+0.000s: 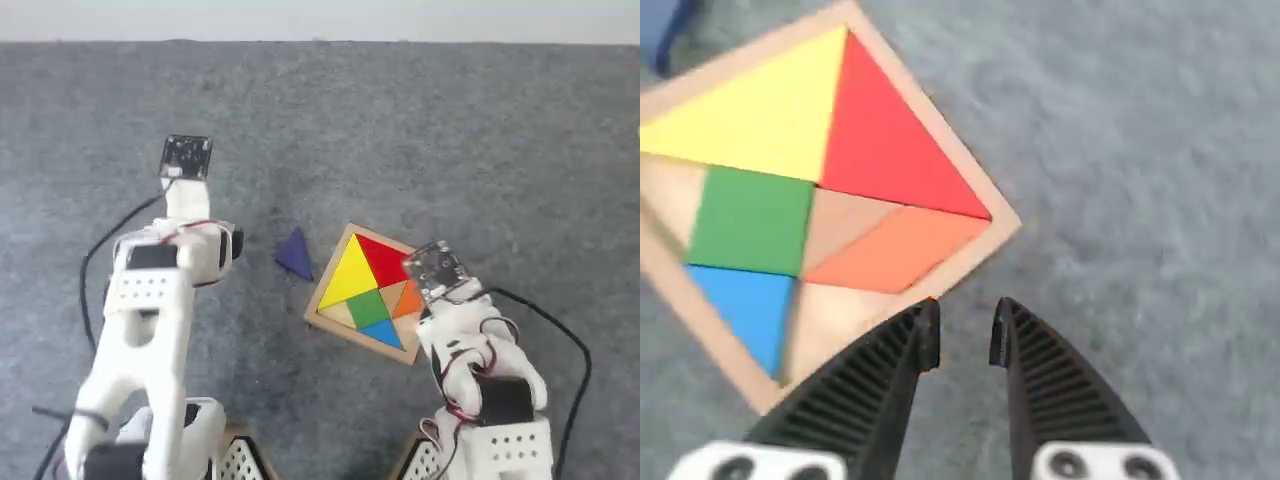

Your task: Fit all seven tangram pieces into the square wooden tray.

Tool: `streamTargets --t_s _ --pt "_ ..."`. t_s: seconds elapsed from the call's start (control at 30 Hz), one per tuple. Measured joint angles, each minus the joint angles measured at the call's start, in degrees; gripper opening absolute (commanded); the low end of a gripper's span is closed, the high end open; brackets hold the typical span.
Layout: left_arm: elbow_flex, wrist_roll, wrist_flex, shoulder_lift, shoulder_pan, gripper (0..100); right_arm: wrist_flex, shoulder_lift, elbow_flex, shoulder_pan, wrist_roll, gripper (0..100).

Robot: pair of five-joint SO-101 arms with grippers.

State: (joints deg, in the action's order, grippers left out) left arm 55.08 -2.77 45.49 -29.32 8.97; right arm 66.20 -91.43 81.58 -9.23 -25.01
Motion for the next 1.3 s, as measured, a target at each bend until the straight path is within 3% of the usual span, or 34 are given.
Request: streamTargets --t_s 0.27,0.37,0.67,0.8,1.0,1.3 --pt "22.0 0.0 -20.0 -21.0 -3.3 21 0.0 -12.0 8.2 5.2 0.0 10.8" --pt "27.7 0.0 -24.1 -26.5 -5.3 21 -0.6 -12.0 9.8 8.1 0.0 11.0" --pt "33.0 0.0 -25.2 -36.7 -10.8 21 -2.5 -11.9 13.9 21.4 0.0 10.9" --pt "36.7 0.0 -25.5 -41.0 -10.6 21 2.8 -11.9 13.9 24.4 0.0 10.9" --pt "42.2 0.0 -31.8 -46.6 -9.8 21 8.6 -11.9 13.9 25.4 0.0 10.9" --pt "42.2 9.9 -25.9 -47.4 -11.6 21 8.7 -11.9 13.9 25.2 0.0 10.9"
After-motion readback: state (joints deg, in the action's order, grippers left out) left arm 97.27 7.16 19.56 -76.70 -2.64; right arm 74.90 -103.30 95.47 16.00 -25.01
